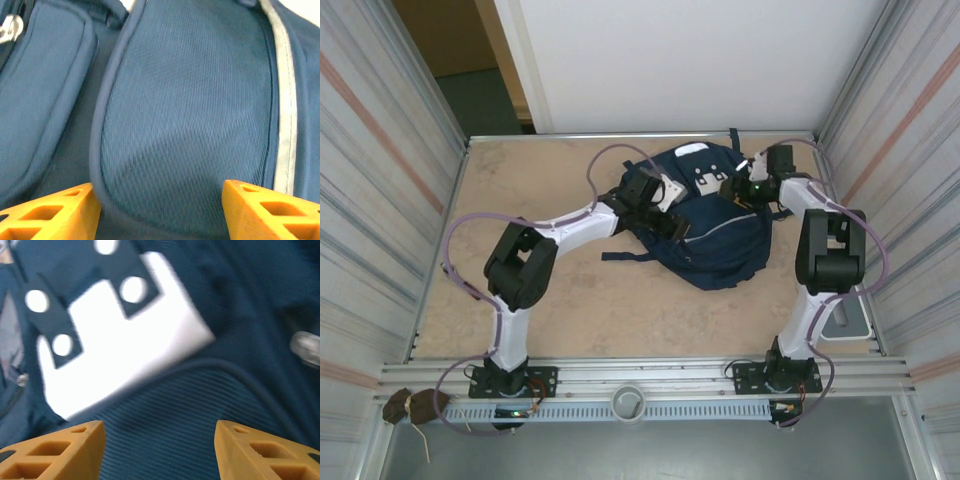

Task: Pack the student bag

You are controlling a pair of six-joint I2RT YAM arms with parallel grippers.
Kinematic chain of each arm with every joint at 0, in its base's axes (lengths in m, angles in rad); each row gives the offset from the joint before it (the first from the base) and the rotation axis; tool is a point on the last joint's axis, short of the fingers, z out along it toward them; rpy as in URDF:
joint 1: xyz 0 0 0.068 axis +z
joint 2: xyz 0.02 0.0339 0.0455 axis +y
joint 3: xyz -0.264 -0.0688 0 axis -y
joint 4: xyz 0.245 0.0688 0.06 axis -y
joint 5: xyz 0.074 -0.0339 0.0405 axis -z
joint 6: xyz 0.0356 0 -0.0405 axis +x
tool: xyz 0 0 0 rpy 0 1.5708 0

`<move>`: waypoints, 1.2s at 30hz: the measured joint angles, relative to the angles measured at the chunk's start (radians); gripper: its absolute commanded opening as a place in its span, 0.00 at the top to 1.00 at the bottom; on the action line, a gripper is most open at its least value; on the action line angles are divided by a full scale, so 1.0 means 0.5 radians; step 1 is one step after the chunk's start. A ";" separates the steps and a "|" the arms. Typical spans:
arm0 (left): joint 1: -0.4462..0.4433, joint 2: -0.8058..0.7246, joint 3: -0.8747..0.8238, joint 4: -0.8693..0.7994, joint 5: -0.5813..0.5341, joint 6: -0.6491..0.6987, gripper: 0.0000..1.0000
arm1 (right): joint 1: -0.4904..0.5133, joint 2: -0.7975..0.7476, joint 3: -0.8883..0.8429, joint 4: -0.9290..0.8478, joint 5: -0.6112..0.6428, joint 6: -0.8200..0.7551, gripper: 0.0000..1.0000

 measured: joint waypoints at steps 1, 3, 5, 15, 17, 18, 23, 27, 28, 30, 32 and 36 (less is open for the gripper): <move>0.004 -0.053 -0.089 0.018 0.001 -0.001 0.37 | 0.045 0.032 0.050 -0.007 -0.003 -0.002 0.46; 0.006 -0.162 -0.259 0.050 0.007 0.000 0.38 | 0.109 0.098 0.153 -0.048 -0.002 -0.008 0.47; 0.006 -0.272 -0.422 0.067 0.009 0.001 0.37 | 0.182 0.198 0.301 -0.091 -0.011 -0.027 0.49; 0.006 -0.772 -0.844 0.036 0.040 0.237 0.34 | 0.627 0.659 1.156 -0.423 -0.070 -0.246 0.50; 0.006 -0.907 -0.893 0.043 0.024 0.380 0.33 | 0.693 0.659 1.232 -0.496 -0.071 -0.291 0.50; 0.006 -0.986 -0.920 0.046 0.017 0.482 0.32 | 0.716 0.644 1.247 -0.515 -0.072 -0.311 0.48; 0.073 -1.234 -1.020 0.124 -0.024 1.073 0.32 | 0.699 0.366 0.928 -0.453 -0.080 -0.310 0.42; 0.268 -1.215 -1.028 0.207 -0.007 1.550 0.28 | 0.661 -0.049 0.434 -0.319 -0.056 -0.244 0.39; 0.313 -1.180 -1.019 0.212 -0.002 1.671 0.27 | 0.650 -0.166 0.294 -0.257 -0.055 -0.209 0.39; 0.353 -1.070 -0.964 0.195 0.002 1.883 0.26 | 0.623 -0.372 0.043 -0.137 -0.061 -0.137 0.39; 0.356 -0.925 -0.874 0.162 0.006 2.071 0.26 | 0.586 -0.535 -0.184 -0.028 -0.072 -0.051 0.40; 0.352 -0.676 -0.703 0.109 0.005 2.341 0.29 | 0.513 -0.709 -0.579 0.149 -0.021 0.092 0.41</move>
